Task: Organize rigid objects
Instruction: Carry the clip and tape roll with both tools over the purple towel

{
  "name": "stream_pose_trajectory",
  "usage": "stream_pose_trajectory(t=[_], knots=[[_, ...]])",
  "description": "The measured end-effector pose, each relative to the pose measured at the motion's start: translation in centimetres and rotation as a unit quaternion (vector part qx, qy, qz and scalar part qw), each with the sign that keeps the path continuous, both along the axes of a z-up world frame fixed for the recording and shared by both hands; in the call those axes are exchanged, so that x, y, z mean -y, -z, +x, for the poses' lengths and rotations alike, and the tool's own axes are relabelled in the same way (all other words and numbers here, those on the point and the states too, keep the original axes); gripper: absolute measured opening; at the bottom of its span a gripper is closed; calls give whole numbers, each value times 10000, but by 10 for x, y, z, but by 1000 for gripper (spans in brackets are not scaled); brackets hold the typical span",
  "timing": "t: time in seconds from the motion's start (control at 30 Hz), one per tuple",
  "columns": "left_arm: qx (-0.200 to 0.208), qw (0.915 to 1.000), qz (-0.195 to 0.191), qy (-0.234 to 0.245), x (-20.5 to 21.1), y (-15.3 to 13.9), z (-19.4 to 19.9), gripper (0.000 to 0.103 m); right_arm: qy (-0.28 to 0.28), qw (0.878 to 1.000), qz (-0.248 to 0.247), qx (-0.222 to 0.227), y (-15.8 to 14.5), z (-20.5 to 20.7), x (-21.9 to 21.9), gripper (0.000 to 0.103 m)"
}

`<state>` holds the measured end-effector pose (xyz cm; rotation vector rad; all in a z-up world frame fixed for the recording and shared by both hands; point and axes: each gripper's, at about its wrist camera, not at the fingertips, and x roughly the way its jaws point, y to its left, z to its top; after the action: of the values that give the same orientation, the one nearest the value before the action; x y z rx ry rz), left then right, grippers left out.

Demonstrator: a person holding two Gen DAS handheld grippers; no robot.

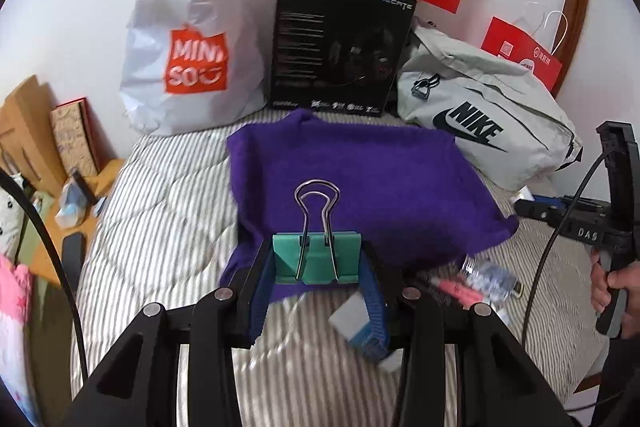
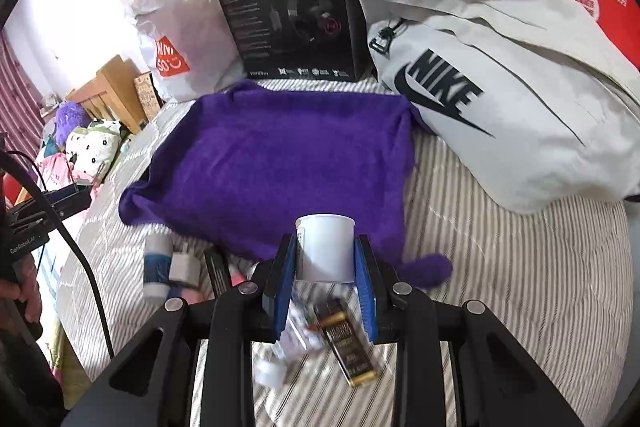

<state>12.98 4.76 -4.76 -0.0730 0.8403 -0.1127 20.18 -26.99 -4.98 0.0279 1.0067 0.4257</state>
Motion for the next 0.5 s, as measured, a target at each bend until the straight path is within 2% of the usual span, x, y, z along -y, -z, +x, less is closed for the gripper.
stream_pose_trajectory(t=[0.5], knots=[[-223, 9991, -266, 258, 19, 25, 113, 39, 11, 9998, -42, -183, 29, 84, -31, 29]])
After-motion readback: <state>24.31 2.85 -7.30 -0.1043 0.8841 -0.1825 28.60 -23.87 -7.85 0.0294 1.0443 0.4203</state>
